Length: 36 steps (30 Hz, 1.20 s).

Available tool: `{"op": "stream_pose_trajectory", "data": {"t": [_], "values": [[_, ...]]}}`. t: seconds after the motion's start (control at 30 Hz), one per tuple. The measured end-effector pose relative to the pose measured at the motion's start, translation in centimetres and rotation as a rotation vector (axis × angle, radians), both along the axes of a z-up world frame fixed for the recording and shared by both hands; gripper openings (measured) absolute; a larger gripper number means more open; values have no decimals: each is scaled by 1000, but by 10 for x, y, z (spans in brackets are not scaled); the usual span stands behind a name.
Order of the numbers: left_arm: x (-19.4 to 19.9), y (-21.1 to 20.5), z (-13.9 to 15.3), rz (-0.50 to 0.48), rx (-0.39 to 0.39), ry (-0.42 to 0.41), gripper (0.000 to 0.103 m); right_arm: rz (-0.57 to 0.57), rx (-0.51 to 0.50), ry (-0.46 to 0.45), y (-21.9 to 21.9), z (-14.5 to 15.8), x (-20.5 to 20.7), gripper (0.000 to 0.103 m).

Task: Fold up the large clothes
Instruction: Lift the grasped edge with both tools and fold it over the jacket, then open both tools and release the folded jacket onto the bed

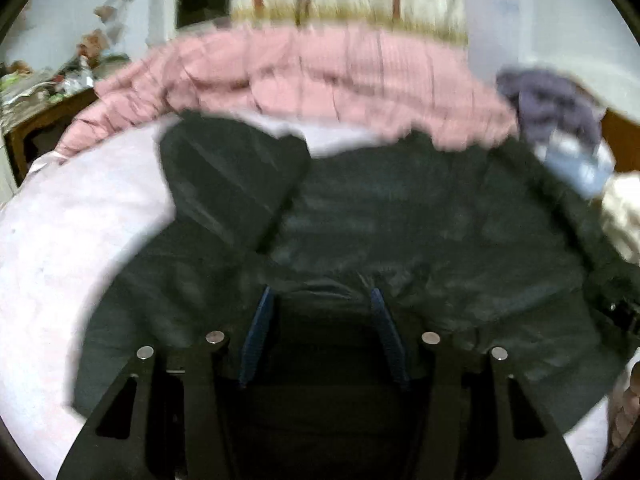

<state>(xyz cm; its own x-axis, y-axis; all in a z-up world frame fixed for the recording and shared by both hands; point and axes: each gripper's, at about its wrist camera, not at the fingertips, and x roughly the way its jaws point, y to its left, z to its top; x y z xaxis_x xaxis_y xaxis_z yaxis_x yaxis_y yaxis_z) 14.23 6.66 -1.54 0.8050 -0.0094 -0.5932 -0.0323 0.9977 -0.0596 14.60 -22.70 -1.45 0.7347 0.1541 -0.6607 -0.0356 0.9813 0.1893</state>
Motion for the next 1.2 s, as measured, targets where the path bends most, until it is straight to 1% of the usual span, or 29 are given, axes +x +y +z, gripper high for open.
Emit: {"op": "stream_pose_trajectory", "data": {"t": [0.03, 0.07, 0.1, 0.17, 0.2, 0.23, 0.27, 0.3, 0.33, 0.4, 0.43, 0.5, 0.57, 0.63, 0.67, 0.7, 0.77, 0.83, 0.93, 1.03, 1.1, 1.17, 1.2], "values": [[-10, 7, 10, 15, 14, -45, 51, -18, -6, -34, -8, 7, -10, 69], [-16, 12, 17, 28, 31, -70, 52, -40, -20, -74, -17, 15, -23, 69], [-22, 19, 23, 43, 43, -87, 52, -66, -40, -106, -25, 21, -32, 69], [-29, 34, 26, 75, 45, -104, 53, -161, -85, -166, -47, 32, -53, 70], [-33, 43, 25, 102, 44, -109, 53, -209, -84, -184, -58, 33, -63, 73], [-37, 51, 23, 126, 37, -111, 53, -252, -69, -195, -70, 34, -71, 75], [-41, 60, 21, 152, 23, -113, 53, -290, -29, -204, -84, 31, -81, 76], [-44, 68, 19, 173, 6, -113, 53, -312, 33, -213, -97, 28, -89, 76], [-45, 73, 17, 176, -6, -107, 53, -340, 90, -205, -109, 24, -94, 76], [-46, 83, 16, 169, -34, -94, 53, -383, 147, -180, -122, 20, -99, 76], [-49, 86, 17, 170, -41, -100, 53, -398, 160, -172, -125, 19, -103, 76], [-56, 90, 15, 176, -30, -108, 53, -414, 153, -165, -128, 18, -111, 77], [-64, 91, 12, 178, -26, -101, 53, -430, 140, -156, -128, 16, -119, 84], [-72, 96, 5, 189, -45, -80, 53, -445, 156, -153, -132, 12, -127, 85], [-76, 98, 3, 193, -57, -70, 53, -454, 181, -156, -134, 11, -130, 86], [-79, 101, 0, 195, -75, -62, 54, -463, 200, -161, -135, 10, -130, 89], [-84, 104, -3, 195, -109, -57, 57, -484, 222, -163, -138, 8, -129, 92], [-87, 107, -4, 200, -137, -68, 67, -482, 221, -141, -139, 6, -126, 92], [-86, 109, -5, 186, -170, -83, 76, -463, 239, -98, -140, -1, -120, 92], [-81, 107, -9, 163, -188, -71, 79, -425, 269, -37, -140, -10, -109, 92], [-74, 104, -15, 152, -208, -36, 81, -398, 282, -5, -141, -15, -103, 92], [-67, 104, -23, 152, -218, 4, 81, -383, 248, 19, -136, -17, -96, 94], [-64, 105, -27, 154, -231, 23, 81, -370, 222, 29, -132, -18, -92, 98]]}}
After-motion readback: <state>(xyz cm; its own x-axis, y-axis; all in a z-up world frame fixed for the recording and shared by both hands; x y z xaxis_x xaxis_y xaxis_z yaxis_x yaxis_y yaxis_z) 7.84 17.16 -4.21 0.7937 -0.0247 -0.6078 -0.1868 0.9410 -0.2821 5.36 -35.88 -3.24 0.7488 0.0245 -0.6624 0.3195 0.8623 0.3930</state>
